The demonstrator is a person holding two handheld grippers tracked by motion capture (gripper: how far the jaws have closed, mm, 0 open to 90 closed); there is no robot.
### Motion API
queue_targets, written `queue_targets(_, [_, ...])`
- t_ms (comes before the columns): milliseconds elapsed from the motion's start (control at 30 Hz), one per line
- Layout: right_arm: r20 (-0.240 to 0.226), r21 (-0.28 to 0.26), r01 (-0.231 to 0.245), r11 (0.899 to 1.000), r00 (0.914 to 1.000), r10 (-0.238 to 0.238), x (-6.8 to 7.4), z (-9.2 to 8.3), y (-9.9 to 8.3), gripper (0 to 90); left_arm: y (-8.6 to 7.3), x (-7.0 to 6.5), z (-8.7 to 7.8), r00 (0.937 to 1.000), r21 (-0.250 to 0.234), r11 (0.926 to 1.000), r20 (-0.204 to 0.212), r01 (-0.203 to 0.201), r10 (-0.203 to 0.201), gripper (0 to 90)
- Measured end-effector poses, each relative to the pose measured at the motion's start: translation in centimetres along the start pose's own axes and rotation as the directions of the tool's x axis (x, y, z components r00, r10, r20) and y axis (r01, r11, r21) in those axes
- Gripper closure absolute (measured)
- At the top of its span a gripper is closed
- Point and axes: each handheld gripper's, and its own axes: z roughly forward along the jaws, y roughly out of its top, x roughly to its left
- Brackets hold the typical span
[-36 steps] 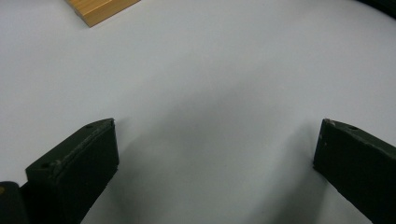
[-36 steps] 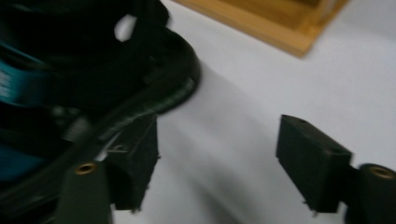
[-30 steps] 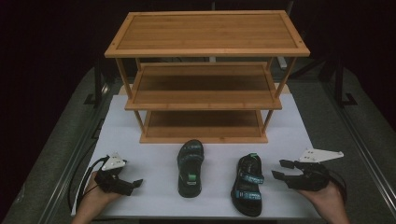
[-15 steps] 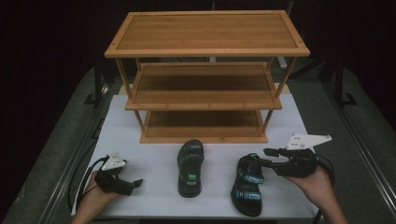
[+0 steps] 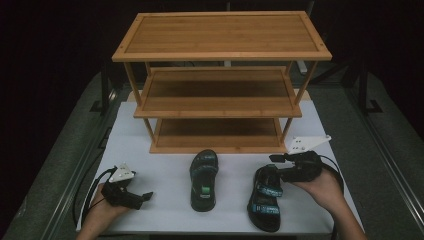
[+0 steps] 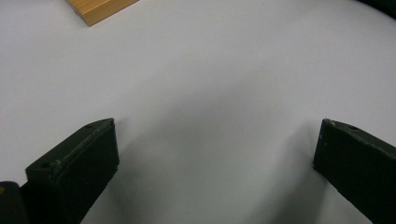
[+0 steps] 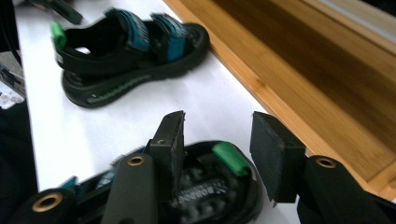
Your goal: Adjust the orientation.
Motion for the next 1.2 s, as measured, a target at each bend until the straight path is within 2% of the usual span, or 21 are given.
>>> queue_targets(100, [-0.03, 0.05, 0.004, 0.999, 0.9996, -0.003, -0.7, 1.2, -0.2, 54.6, 0.0, 0.0, 0.0, 1.0, 0.0, 1.0, 0.0, 0.0, 0.0, 0.0])
queue_targets(133, [-0.03, 0.05, 0.004, 0.999, 0.9996, -0.003, -0.7, 1.2, -0.2, 54.6, 0.0, 0.0, 0.0, 1.0, 0.0, 1.0, 0.0, 0.0, 0.0, 0.0])
queue_targets(267, [-0.055, 0.085, 0.02, 0.996, 0.9984, -0.015, -1.0, 2.5, -0.1, 62.3, 0.0, 0.0, 0.0, 1.0, 0.0, 1.0, 0.0, 0.0, 0.0, 0.0])
queue_targets(433, [-0.069, 0.078, 0.021, 0.997, 0.9975, -0.015, -1.2, 2.4, -0.2, 67.6, 0.0, 0.0, 0.0, 1.0, 0.0, 1.0, 0.001, 0.0, 0.0, 0.0])
queue_targets(600, [-0.066, 0.065, 0.015, 0.998, 0.9978, -0.011, -1.3, 2.2, -0.6, 82.9, 0.0, 0.0, 0.0, 1.0, 0.0, 1.0, 0.001, 0.0, 0.0, 0.0])
queue_targets(767, [-0.053, 0.047, -0.021, 0.999, 0.9983, 0.024, -1.6, 1.8, -0.7, 84.4, 0.0, 0.0, 0.0, 1.0, 0.0, 1.0, 0.001, 0.001, -0.001, 0.0])
queue_targets(933, [0.014, -0.003, -0.093, 0.996, 0.9955, 0.093, -2.7, 0.4, -0.8, 84.5, 0.0, 0.0, 0.0, 1.0, 0.001, 1.0, 0.001, 0.001, -0.001, 0.0])
queue_targets(1033, [0.068, 0.003, -0.124, 0.992, 0.99, 0.124, -3.5, -0.2, -1.3, 84.5, 0.0, 0.0, 0.0, 1.0, 0.0, 1.0, 0.001, 0.001, -0.001, 0.0])
queue_targets(1200, [0.128, 0.016, -0.151, 0.988, 0.9807, 0.147, -4.4, -0.9, -2.4, 84.5, 0.0, 0.0, 0.0, 1.0, 0.0, 1.0, 0.001, 0.001, -0.001, 0.0])
